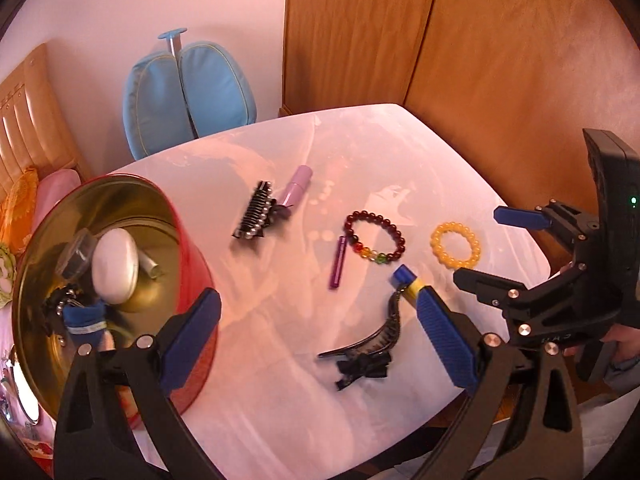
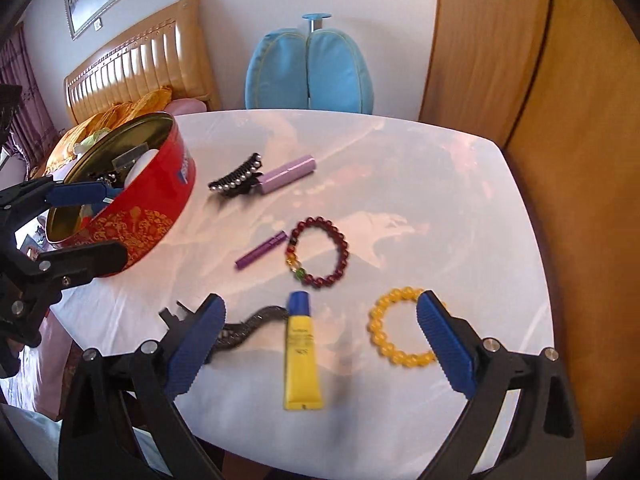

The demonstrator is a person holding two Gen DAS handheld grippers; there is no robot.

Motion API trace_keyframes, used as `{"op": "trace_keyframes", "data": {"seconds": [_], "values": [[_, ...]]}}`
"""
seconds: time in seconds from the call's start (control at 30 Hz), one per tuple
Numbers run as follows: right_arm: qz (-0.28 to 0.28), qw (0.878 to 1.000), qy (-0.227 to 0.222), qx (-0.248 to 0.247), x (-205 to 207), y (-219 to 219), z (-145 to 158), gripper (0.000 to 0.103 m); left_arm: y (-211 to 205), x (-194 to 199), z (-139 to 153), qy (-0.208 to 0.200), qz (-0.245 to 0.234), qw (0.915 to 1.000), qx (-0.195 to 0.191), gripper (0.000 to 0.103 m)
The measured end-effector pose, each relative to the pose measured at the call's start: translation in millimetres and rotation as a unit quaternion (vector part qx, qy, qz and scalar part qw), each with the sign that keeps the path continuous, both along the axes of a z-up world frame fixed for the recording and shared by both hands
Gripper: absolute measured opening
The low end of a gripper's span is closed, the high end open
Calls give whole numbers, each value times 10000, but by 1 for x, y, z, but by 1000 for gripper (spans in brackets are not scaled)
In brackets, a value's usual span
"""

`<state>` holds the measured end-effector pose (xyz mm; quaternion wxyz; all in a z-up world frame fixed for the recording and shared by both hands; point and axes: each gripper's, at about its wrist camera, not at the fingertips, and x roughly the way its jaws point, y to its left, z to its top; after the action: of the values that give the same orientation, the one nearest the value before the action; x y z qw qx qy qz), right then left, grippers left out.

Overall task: Organize jewelry
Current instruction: 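Move the right gripper to the yellow bead bracelet and grasp it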

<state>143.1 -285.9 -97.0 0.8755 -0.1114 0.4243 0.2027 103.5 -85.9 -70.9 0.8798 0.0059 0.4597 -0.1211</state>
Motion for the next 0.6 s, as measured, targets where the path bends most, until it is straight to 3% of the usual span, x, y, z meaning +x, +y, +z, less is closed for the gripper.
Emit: {"op": "trace_keyframes", "data": {"seconds": [0.3, 0.6], "values": [[-379, 9991, 191, -29, 5, -67, -16, 97, -44, 17, -16, 290, -120, 9993, 205, 95], [-1019, 9931, 432, -390, 45, -89, -45, 97, -67, 70, -41, 370, -795, 9954, 378, 95]]}}
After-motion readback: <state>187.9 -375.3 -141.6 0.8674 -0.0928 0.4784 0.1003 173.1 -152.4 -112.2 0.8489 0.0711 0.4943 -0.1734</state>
